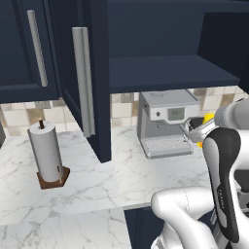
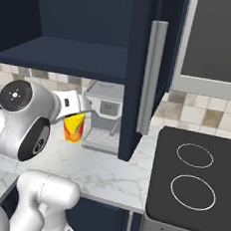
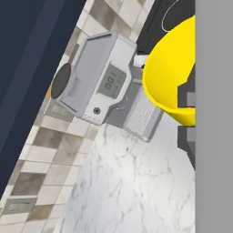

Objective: Open the cabinet directly in front. Then move the liquor and the cup to the dining counter with the jar on it.

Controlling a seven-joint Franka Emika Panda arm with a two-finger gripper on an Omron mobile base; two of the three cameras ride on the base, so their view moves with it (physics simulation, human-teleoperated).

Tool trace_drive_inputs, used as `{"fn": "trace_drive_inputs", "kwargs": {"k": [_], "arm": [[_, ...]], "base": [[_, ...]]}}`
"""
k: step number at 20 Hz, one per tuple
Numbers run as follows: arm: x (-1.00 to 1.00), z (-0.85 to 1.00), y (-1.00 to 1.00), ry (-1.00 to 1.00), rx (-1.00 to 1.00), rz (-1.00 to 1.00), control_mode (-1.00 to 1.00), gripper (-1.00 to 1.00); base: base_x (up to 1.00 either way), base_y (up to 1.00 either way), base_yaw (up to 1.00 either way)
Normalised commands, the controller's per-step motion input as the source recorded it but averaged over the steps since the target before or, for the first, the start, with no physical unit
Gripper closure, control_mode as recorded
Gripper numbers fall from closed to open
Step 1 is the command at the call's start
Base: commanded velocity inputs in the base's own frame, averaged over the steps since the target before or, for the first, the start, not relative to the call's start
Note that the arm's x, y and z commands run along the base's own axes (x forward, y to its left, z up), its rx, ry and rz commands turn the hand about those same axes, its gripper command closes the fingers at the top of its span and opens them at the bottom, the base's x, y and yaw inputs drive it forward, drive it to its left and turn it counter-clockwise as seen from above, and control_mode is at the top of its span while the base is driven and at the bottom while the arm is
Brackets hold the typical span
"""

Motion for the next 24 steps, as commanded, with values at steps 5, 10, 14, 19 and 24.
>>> {"fn": "trace_drive_inputs", "kwargs": {"k": [5,10,14,19,24], "arm": [[0.0,0.0,0.0,0.0,0.0,0.0,-1.0,1.0],[0.0,0.0,0.0,0.0,0.0,0.0,-1.0,1.0],[0.0,0.0,0.0,0.0,0.0,0.0,-1.0,1.0],[-0.06,-0.01,0.0,0.01,0.0,0.0,1.0,1.0],[0.0,0.0,0.0,0.0,0.0,0.0,1.0,1.0]], "base": [[0.0,0.0,0.0],[0.0,0.0,0.0],[0.0,0.0,0.0],[-0.6,0.0,0.0],[-0.72,-0.16,-0.01]]}}
